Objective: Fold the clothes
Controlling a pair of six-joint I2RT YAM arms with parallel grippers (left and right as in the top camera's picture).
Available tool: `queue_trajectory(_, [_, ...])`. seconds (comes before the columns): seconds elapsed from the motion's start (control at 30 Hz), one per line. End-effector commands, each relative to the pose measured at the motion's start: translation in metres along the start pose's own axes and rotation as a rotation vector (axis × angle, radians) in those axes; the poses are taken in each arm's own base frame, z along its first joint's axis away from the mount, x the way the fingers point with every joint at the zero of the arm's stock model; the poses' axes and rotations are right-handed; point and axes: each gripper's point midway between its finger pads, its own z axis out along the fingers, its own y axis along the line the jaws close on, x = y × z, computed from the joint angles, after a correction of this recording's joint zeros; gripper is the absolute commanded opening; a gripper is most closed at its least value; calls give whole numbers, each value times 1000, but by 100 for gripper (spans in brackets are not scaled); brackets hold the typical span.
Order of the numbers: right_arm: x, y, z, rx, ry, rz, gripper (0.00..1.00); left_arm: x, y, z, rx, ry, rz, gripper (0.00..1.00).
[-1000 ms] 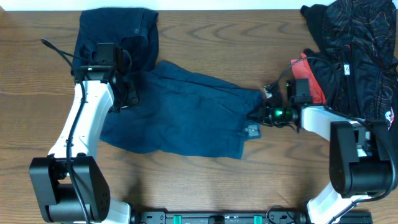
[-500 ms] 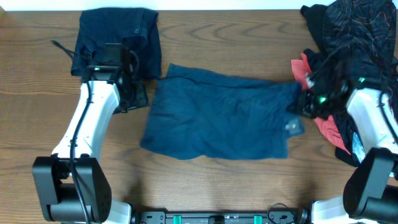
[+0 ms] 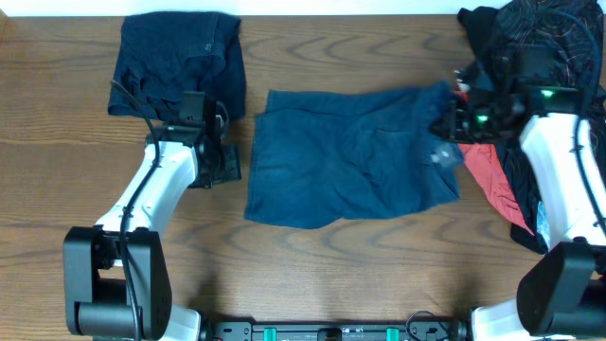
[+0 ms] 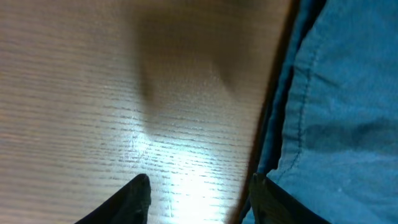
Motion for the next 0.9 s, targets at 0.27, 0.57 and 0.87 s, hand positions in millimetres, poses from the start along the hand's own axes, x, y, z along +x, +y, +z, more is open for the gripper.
queue_trajectory(0.27, [-23,113,52,-73,-107,-43,1,12,-11,26,34,-41,50,53])
queue_trajectory(0.57, [-24,159,90,-144,-131,-67,1,16,-9,32,35,-45,49,48])
queue_trajectory(0.87, [-42,157,52,-142,-136,-97,1,16,-9,32,36,-45,49,49])
